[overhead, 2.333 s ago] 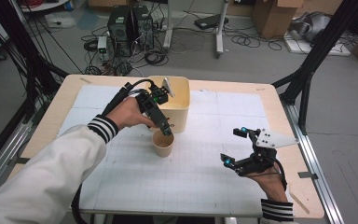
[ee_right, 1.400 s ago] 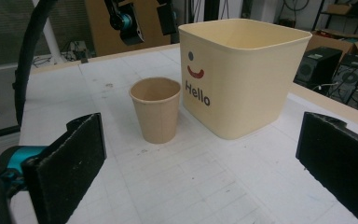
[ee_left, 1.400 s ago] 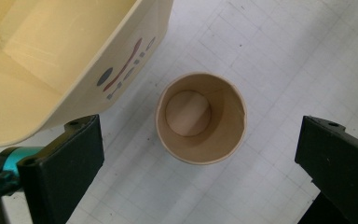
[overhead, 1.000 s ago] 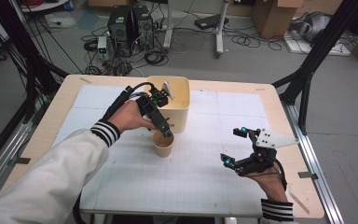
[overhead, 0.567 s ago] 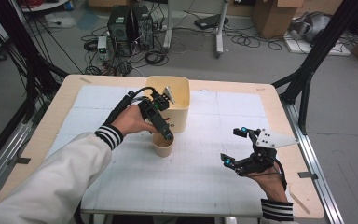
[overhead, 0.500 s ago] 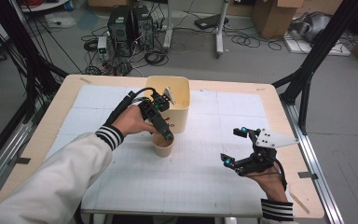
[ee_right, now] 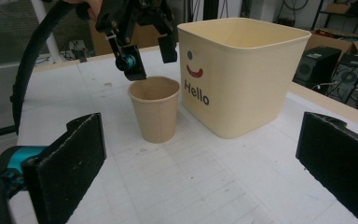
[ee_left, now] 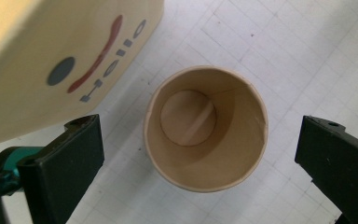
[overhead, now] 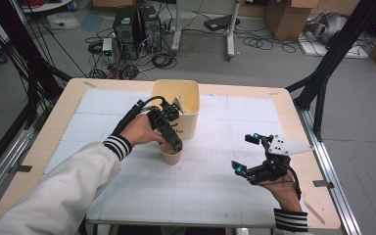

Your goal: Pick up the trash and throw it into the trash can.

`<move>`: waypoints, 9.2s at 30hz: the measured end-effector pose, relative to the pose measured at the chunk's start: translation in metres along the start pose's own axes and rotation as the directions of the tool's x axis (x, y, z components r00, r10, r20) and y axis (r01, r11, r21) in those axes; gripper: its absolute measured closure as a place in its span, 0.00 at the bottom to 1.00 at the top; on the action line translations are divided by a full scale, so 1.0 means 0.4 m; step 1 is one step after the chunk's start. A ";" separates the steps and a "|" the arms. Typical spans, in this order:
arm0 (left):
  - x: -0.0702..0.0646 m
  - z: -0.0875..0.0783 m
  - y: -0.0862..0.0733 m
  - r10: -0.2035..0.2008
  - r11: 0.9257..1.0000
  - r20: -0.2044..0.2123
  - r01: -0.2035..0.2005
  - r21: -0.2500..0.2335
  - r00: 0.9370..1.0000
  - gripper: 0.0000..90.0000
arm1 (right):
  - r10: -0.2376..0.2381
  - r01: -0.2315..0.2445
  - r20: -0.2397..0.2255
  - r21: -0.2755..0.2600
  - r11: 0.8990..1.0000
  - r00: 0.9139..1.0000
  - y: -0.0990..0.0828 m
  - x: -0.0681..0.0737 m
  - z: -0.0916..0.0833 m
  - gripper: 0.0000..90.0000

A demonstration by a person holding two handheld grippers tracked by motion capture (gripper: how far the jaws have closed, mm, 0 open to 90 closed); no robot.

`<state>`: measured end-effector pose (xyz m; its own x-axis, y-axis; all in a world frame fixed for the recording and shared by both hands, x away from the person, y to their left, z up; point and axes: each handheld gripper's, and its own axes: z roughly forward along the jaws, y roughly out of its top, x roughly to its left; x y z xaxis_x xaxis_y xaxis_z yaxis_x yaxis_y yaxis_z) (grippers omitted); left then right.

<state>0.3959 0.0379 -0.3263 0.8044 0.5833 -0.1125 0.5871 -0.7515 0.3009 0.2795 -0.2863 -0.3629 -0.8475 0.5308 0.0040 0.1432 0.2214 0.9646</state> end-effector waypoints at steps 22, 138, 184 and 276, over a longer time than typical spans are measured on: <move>-0.016 0.056 -0.003 0.022 0.999 -0.008 -0.022 0.029 1.000 0.02 | 0.002 -0.002 0.001 -0.006 1.000 1.000 0.001 0.000 -0.002 0.00; -0.056 -0.002 -0.022 0.116 0.993 -0.114 -0.113 0.037 0.987 0.37 | -0.002 0.002 0.006 -0.010 1.000 1.000 0.003 0.001 -0.001 0.00; -0.048 -0.231 0.051 0.237 0.971 -0.078 -0.237 0.010 0.968 0.37 | 0.005 -0.005 0.009 -0.010 1.000 1.000 0.002 0.000 -0.003 0.00; 0.160 -0.350 0.300 0.185 0.982 -0.087 -0.188 -0.023 0.979 0.37 | 0.006 -0.005 0.024 -0.033 0.999 1.000 0.008 -0.006 -0.024 0.00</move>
<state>0.5052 0.0280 -0.1646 0.8881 0.4588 0.0280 0.4235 -0.8403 0.3383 0.2772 -0.2948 -0.3571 -0.8339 0.5519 0.0031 0.1306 0.1919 0.9727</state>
